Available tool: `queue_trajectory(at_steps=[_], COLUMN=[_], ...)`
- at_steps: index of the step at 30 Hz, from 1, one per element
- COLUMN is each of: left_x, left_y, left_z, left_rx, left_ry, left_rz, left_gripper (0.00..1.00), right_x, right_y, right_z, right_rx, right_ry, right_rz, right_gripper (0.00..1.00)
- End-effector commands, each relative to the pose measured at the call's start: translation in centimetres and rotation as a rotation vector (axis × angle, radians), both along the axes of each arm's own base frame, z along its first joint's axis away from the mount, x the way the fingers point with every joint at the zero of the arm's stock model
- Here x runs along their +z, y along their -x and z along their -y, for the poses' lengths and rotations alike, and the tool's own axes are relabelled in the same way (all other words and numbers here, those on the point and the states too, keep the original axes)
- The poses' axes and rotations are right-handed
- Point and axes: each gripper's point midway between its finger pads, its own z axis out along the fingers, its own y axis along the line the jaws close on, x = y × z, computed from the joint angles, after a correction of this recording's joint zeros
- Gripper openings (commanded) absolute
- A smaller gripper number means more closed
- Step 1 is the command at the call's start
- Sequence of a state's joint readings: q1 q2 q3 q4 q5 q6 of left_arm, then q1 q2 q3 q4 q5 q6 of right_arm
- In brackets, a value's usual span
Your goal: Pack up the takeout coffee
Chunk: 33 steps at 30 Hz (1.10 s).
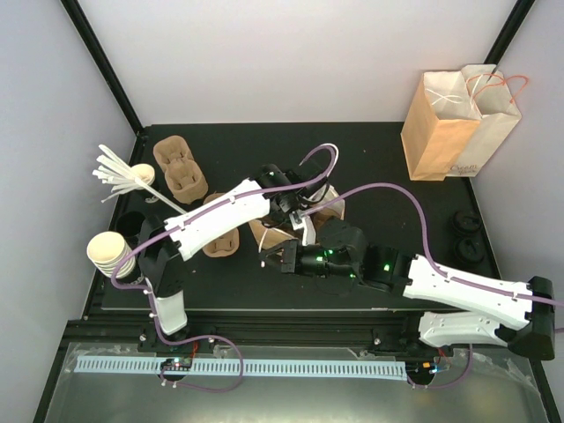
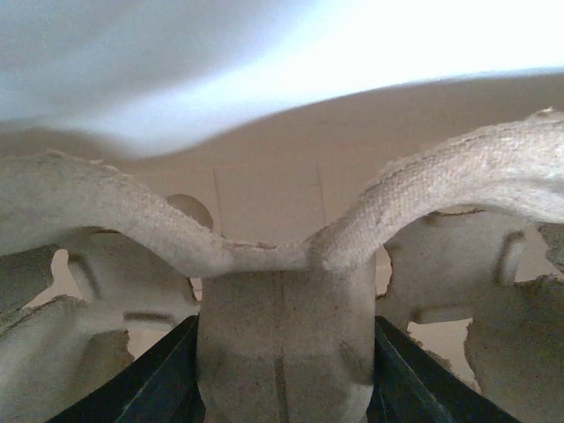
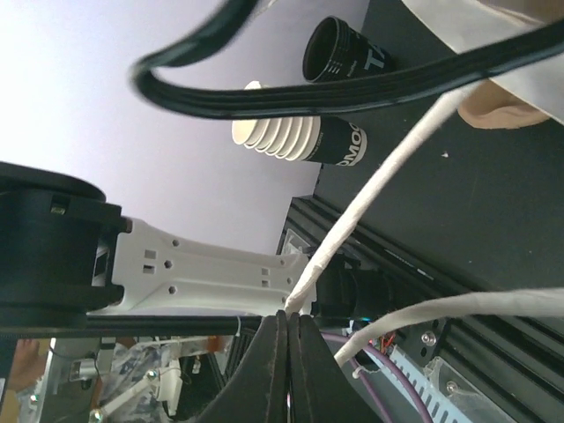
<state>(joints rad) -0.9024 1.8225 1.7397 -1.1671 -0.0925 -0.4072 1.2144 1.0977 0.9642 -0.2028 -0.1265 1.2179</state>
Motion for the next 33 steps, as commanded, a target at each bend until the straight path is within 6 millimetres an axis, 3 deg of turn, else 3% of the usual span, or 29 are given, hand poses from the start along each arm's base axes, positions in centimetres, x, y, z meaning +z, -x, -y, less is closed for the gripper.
queue_trajectory(at_steps=[1, 12, 13, 17, 20, 24, 29, 33], left_x=[-0.5, -3.7, -3.9, -4.4, -4.5, -4.4, -4.0, -3.6], left_y=[-0.7, 0.0, 0.0, 0.3, 0.3, 0.5, 0.6, 0.7], left_z=[0.1, -0.7, -0.8, -1.2, -1.5, -1.8, -2.0, -2.2], left_rx=[0.023, 0.079, 0.086, 0.101, 0.106, 0.107, 0.107, 0.108], left_ry=[-0.008, -0.004, 0.0, 0.002, -0.006, -0.005, 0.01, 0.026], left_rz=[-0.004, -0.021, -0.02, -0.019, -0.015, -0.01, 0.003, 0.022], left_gripper=[0.47, 0.47, 0.47, 0.47, 0.47, 0.47, 0.47, 0.47], right_x=[2.6, 6.3, 6.7, 9.1, 9.9, 9.8, 8.0, 6.4], right_y=[1.3, -0.4, -0.5, -0.7, -2.4, -5.5, -8.9, -11.2], right_z=[-0.3, 1.8, 1.9, 2.8, 5.1, 9.5, 14.9, 17.2], right_rx=[0.084, -0.01, -0.01, -0.002, -0.074, -0.187, -0.303, -0.339], right_ry=[-0.042, -0.056, -0.05, -0.021, 0.069, 0.234, 0.436, 0.558], right_rz=[0.096, 0.279, 0.307, 0.458, 0.538, 0.576, 0.586, 0.569], right_gripper=[0.01, 0.01, 0.03, 0.28, 0.32, 0.34, 0.4, 0.46])
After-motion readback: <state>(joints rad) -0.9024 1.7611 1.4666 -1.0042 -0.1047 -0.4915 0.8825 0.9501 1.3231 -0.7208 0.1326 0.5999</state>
